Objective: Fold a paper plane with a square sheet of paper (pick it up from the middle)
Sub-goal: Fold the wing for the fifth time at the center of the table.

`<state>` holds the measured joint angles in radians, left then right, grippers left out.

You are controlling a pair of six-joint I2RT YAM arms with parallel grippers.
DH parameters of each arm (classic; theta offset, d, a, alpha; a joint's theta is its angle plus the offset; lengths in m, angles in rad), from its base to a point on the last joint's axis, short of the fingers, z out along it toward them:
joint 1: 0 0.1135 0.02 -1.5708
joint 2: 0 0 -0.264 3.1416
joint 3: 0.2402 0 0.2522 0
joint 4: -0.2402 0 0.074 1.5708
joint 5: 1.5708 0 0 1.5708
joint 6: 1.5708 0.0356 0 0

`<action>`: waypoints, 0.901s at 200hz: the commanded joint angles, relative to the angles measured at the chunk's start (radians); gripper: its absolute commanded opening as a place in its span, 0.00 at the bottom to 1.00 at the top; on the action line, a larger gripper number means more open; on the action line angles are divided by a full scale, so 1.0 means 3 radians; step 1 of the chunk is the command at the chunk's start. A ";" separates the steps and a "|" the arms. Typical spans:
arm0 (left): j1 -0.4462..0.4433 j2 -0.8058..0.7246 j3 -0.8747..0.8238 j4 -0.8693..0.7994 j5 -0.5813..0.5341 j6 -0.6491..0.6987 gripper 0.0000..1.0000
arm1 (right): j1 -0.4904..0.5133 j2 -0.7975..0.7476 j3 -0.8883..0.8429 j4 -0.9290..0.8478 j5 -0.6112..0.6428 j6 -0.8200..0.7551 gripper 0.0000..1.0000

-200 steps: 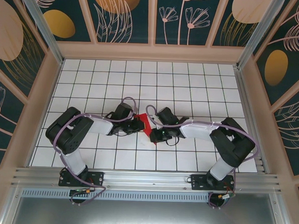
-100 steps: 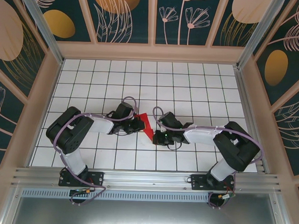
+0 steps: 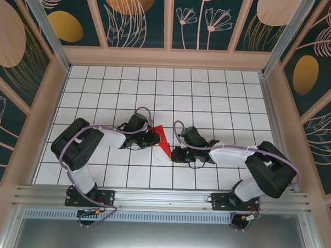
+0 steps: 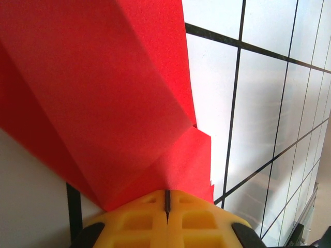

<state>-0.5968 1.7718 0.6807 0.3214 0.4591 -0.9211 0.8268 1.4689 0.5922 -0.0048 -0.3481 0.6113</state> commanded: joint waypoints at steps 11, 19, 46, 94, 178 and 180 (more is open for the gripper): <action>0.0026 0.0290 -0.0127 -0.0264 -0.0615 0.0042 0.00 | 0.0011 0.0226 0.0363 0.0078 0.0003 -0.0047 0.09; 0.0026 0.0287 -0.0127 -0.0264 -0.0615 0.0042 0.00 | 0.0005 0.0341 0.0434 0.0106 -0.0017 -0.0036 0.08; 0.0026 0.0297 -0.0136 -0.0258 -0.0605 0.0035 0.00 | -0.0012 0.0671 0.0619 0.0172 -0.0038 -0.0016 0.06; 0.0026 0.0306 -0.0154 -0.0302 -0.0663 -0.0003 0.00 | -0.0016 0.0713 0.0335 0.0238 -0.0140 0.0082 0.05; 0.0026 0.0288 -0.0168 -0.0271 -0.0641 -0.0029 0.00 | -0.0024 -0.0115 -0.0356 -0.0161 -0.0215 0.0011 0.05; 0.0026 0.0280 -0.0170 -0.0256 -0.0625 -0.0027 0.00 | -0.0025 -0.0133 -0.0336 -0.0179 -0.0192 0.0006 0.05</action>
<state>-0.5968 1.7733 0.6743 0.3367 0.4587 -0.9401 0.8207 1.4876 0.5007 0.1158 -0.4168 0.6312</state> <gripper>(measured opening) 0.067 0.054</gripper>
